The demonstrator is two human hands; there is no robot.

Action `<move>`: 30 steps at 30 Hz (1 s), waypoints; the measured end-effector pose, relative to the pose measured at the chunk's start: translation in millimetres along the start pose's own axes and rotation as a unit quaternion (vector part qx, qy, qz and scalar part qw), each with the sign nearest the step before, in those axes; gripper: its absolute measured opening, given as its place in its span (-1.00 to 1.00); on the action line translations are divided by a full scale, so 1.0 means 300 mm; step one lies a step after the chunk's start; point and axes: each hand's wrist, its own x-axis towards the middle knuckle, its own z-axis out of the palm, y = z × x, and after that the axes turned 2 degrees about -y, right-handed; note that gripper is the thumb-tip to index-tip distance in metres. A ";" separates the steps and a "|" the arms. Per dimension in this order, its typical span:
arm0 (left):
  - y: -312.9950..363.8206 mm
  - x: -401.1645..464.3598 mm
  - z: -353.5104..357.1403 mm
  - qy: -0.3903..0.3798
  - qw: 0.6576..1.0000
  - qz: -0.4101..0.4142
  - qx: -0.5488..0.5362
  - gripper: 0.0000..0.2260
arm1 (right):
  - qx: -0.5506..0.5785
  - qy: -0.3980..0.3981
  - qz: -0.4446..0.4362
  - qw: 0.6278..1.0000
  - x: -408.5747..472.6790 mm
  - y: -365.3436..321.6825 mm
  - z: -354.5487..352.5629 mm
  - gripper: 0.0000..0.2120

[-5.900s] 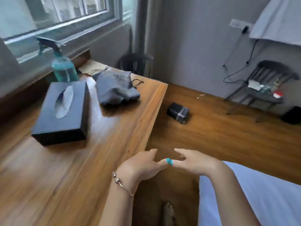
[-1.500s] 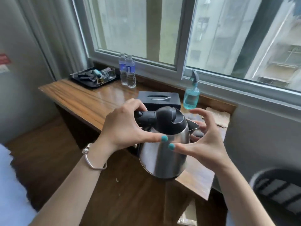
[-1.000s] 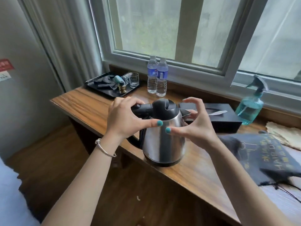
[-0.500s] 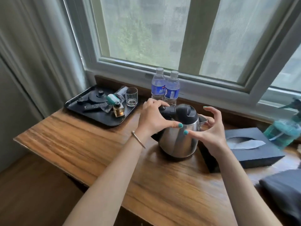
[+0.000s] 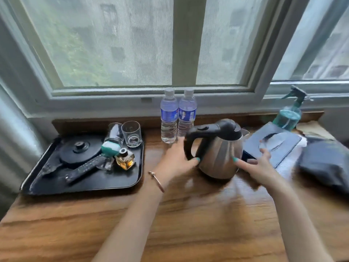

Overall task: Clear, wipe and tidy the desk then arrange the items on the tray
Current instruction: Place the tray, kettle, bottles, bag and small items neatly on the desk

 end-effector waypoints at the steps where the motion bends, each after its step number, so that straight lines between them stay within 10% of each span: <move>1: -0.028 -0.032 -0.024 -0.098 0.993 -0.016 0.066 -0.44 | -0.083 -0.039 0.045 0.995 -0.052 -0.002 0.017 0.00; 6: -0.140 -0.191 -0.116 -0.353 0.918 -0.001 0.180 -0.33 | -0.358 -0.230 0.104 0.899 -0.285 -0.097 0.187 -0.24; 21: -0.495 -0.416 -0.433 -0.229 0.950 -0.163 0.133 -0.36 | -0.263 -0.299 -0.113 0.910 -0.176 -0.386 0.722 -0.29; 30: -0.685 -0.356 -0.572 -0.182 0.972 -0.133 0.068 -0.36 | -0.283 -0.301 -0.054 0.909 -0.138 -0.453 0.868 -0.21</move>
